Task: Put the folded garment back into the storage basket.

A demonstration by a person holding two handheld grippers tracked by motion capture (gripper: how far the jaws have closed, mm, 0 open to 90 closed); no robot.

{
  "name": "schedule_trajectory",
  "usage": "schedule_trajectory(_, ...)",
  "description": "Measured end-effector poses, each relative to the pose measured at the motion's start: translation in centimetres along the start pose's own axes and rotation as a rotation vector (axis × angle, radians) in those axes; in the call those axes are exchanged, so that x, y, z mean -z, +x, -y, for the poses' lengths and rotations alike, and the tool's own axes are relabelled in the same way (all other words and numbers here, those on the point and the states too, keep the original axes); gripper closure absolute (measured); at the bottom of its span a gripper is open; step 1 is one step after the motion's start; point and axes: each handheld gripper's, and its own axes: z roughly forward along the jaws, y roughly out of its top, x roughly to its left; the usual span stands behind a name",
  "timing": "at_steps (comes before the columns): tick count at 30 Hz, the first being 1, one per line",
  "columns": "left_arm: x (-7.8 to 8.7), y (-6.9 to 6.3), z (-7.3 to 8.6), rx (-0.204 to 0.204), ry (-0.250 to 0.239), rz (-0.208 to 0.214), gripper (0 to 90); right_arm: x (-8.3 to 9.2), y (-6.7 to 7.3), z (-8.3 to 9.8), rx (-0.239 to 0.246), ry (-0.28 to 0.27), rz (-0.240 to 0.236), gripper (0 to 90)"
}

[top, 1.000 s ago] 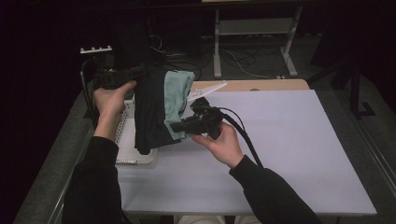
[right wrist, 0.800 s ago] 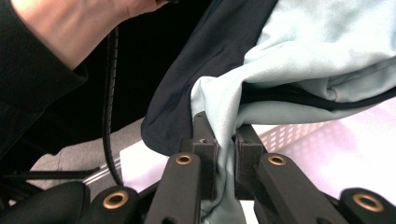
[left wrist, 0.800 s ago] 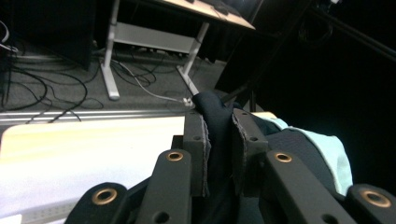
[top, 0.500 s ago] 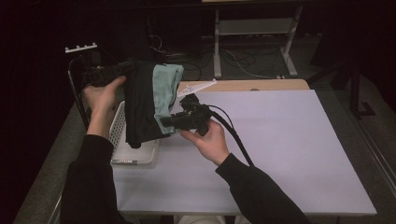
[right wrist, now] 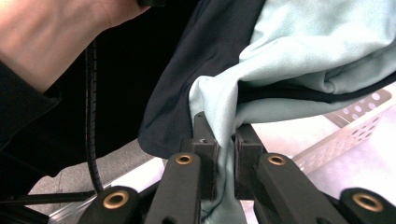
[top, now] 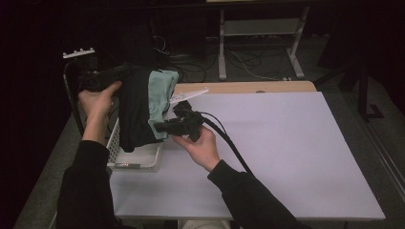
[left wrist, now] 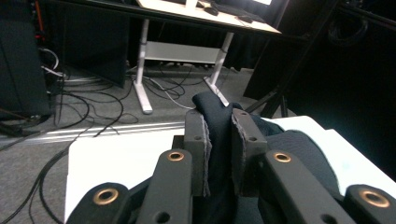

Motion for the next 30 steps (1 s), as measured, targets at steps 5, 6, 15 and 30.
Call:
schedule_trajectory(5,0.4,1.2,0.3,0.018,-0.006,-0.006,77.4,-1.0,0.0,0.1,-0.003,0.002,0.001,81.8)
schedule_trajectory(6,0.5,1.4,0.4,0.024,-0.009,-0.007,77.4,-1.2,0.1,0.1,-0.006,0.001,0.002,81.7)
schedule_trajectory(15,0.8,3.0,1.6,0.043,-0.024,-0.022,77.4,-2.9,0.3,0.4,-0.024,-0.005,0.002,81.8)
schedule_trajectory(30,0.6,4.8,3.5,0.032,-0.026,-0.048,77.4,-5.8,0.4,1.6,-0.036,0.0,0.002,81.8)
